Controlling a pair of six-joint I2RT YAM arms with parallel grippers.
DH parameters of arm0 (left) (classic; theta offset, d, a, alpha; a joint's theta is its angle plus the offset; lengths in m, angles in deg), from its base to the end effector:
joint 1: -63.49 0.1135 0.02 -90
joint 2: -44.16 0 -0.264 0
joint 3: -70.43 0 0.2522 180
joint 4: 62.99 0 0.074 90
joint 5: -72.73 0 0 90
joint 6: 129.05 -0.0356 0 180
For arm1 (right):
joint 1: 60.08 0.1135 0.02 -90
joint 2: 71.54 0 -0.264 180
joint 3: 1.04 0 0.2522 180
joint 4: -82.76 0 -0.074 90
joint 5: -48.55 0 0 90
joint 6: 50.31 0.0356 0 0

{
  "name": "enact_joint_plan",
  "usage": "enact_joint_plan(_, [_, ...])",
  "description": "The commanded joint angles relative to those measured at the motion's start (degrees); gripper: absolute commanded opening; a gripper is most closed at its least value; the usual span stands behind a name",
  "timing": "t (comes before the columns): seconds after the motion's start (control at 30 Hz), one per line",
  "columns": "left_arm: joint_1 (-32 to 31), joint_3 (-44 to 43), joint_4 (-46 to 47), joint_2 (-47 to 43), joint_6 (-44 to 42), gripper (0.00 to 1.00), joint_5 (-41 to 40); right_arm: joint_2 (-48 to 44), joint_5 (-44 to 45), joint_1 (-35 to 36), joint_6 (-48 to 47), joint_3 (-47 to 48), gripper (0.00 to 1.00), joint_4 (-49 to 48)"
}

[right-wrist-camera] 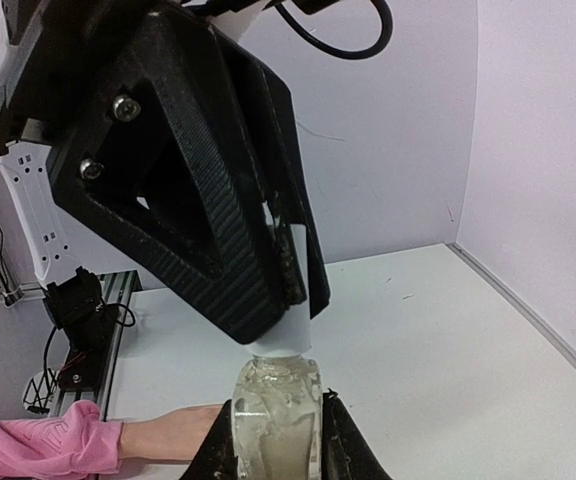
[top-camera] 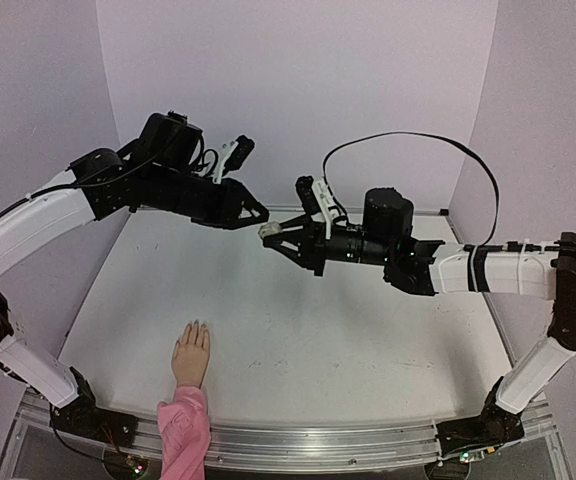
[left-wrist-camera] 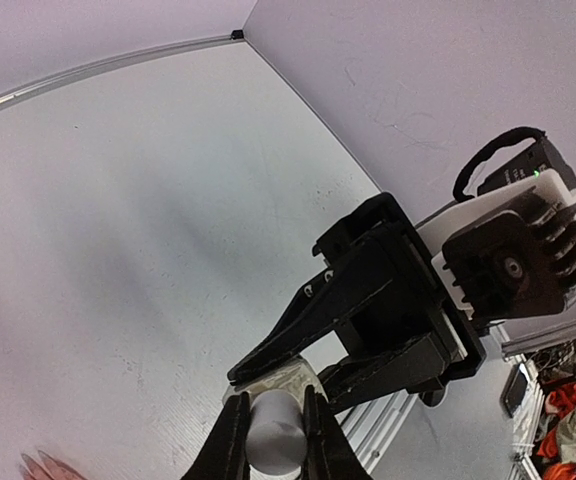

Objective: Paint the nails

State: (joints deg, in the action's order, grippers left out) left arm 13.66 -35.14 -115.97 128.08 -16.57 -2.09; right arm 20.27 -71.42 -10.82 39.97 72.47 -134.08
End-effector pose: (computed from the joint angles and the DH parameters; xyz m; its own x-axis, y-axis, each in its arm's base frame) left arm 0.1987 -0.2498 0.4127 -0.6471 0.1944 -0.7372 0.6865 0.5692 -0.4524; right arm 0.2262 0.2898 0.3315 0.2028 0.2419 -0.9489 -0.9665 0.2053 -0.1542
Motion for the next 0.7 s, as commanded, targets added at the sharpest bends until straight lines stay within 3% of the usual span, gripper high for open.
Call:
enact_joint_plan(0.0, [0.3, -2.9, 1.1, -0.7, -0.1, 0.07, -1.3, -0.3, 0.5, 0.2, 0.2, 2.4, 0.0, -3.8])
enact_joint_plan(0.2, [0.3, -2.5, 1.1, -1.5, 0.1, 0.0, -2.4, -0.1, 1.1, 0.2, -1.9, 2.0, 0.0, -4.0])
enact_joint_plan(0.67, [0.3, -1.1, 1.9, -3.6, 0.4, 0.0, -4.2, 0.1, 0.9, 0.2, -2.0, 1.7, 0.0, -5.0])
